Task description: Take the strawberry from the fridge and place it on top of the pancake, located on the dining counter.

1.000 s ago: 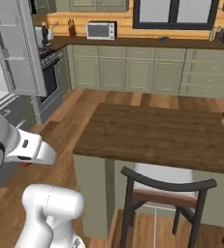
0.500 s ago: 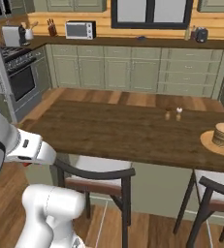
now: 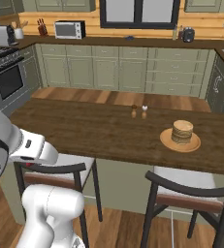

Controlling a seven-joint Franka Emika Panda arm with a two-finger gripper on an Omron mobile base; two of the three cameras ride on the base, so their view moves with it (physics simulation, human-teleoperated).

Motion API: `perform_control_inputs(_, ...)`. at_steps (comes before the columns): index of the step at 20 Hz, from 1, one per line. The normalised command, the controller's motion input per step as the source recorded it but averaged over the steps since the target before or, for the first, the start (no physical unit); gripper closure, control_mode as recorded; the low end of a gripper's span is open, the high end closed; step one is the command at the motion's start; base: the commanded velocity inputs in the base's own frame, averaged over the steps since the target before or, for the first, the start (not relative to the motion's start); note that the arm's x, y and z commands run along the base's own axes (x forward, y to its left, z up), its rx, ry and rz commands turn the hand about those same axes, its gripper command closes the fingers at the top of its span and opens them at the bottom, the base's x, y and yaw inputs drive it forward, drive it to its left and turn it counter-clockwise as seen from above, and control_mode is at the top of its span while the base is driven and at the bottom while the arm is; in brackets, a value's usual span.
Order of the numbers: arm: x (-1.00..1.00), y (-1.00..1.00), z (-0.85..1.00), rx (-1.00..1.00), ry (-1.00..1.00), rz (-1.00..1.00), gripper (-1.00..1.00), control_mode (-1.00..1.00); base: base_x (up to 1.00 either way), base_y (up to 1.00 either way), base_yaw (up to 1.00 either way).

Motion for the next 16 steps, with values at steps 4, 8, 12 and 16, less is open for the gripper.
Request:
perform_control_inputs(4,0.00,0.00,0.00,0.00,0.00,0.00,1.00,1.00,0.77,-1.00,0.00)
perform_control_inputs(8,0.00,0.00,0.00,0.00,0.00,0.00,1.00,1.00,0.95,-0.99,-0.03)
perform_control_inputs(12,0.00,0.00,0.00,0.00,0.00,0.00,1.00,1.00,0.34,-1.00,-0.06)
perform_control_inputs(16,0.00,0.00,0.00,0.00,0.00,0.00,1.00,1.00,0.00,-1.00,0.00)
